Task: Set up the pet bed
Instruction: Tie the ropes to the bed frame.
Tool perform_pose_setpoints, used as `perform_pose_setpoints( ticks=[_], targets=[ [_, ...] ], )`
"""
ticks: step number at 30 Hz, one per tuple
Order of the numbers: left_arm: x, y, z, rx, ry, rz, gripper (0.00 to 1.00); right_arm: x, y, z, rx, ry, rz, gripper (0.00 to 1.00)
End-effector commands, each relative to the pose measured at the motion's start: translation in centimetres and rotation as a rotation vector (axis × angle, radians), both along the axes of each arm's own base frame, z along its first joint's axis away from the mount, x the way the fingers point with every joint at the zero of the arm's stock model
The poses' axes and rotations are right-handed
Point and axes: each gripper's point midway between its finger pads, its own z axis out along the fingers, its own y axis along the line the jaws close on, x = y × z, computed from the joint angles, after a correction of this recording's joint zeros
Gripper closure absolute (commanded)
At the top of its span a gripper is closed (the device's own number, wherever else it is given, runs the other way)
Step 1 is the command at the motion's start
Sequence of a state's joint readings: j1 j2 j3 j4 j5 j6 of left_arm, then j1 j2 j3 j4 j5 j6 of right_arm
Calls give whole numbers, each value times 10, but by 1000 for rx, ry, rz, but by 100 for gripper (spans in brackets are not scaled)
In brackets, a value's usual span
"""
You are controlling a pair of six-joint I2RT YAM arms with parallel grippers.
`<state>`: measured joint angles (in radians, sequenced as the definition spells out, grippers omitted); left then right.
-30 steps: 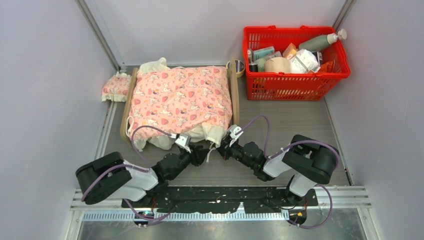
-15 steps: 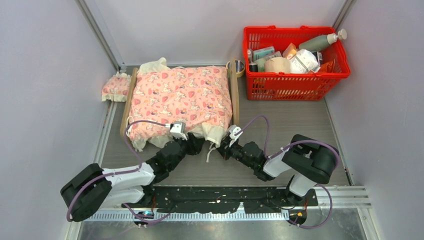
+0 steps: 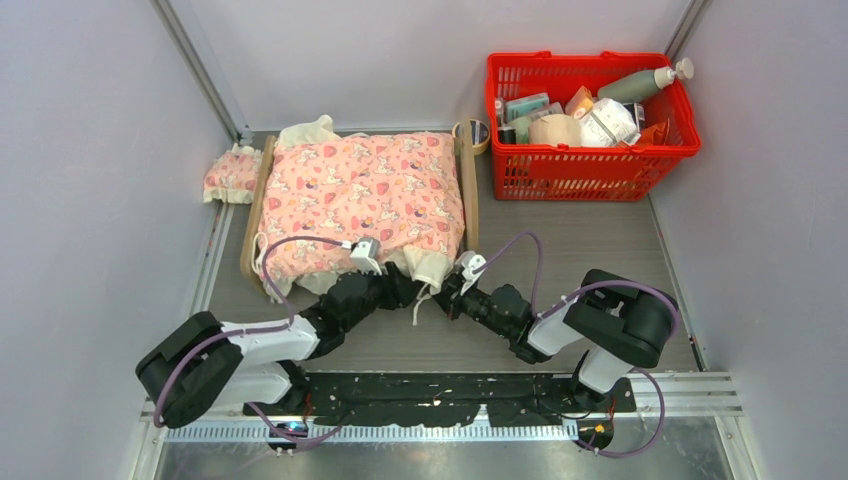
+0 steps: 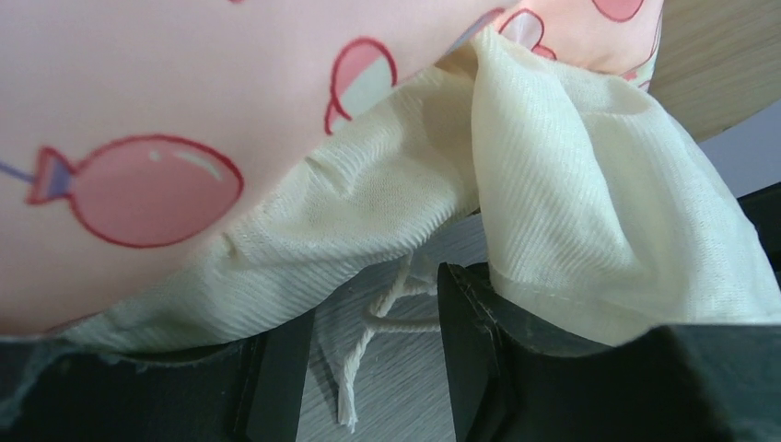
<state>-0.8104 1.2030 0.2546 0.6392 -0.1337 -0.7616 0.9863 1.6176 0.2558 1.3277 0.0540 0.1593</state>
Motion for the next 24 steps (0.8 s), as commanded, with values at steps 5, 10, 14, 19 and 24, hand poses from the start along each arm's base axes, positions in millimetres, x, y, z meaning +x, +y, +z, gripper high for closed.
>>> perform_pose_setpoints(
  ticks=[5,10,14,19,24],
  targets=[
    [-10,-23,9,-116,-58,-141,50,5,-1,25,76,-55,-24,95],
    [-15,-32,13,-177,-95,-208,51,7,-2,25,81,-40,-33,95],
    [-20,-35,10,-185,-103,-251,50,9,-2,25,88,-24,-44,95],
    [-23,-35,13,-199,-126,-259,50,10,-3,23,93,2,-53,95],
    [-24,-32,17,-186,-153,-267,56,16,-5,22,84,26,-86,95]
  ],
)
